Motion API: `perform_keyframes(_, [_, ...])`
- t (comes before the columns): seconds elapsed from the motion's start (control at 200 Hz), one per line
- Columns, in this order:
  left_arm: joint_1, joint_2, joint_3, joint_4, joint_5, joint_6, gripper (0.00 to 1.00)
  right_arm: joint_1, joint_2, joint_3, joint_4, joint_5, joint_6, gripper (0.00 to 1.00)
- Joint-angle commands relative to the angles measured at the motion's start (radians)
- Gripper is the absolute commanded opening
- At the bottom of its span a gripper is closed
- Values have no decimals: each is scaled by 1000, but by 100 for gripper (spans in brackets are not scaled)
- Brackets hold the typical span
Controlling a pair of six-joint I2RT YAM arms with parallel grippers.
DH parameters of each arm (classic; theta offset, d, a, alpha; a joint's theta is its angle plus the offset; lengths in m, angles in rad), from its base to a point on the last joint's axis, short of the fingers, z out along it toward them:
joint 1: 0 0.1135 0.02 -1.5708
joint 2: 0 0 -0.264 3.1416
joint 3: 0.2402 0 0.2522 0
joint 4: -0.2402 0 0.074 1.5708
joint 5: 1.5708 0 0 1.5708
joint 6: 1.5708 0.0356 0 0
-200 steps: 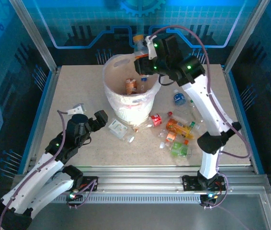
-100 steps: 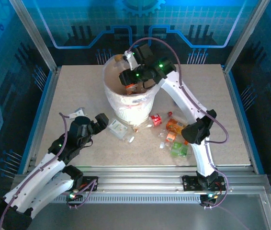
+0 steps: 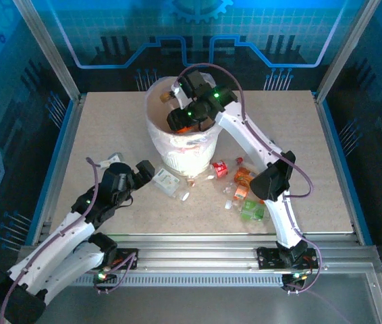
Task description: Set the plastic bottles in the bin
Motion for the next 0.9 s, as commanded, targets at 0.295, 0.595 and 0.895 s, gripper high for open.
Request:
perform_keyframes(0.295, [4, 96, -19, -17, 55, -114, 99, 11, 18, 85, -38, 20, -28, 81])
perform_keyframes(0.595, [-20, 161, -30, 7, 87, -180, 99, 7, -68, 146, -57, 80, -62, 100])
perform_keyframes(0.895, [-109, 282, -28, 132, 93, -221, 99, -31, -325, -60, -37, 220, -13, 100])
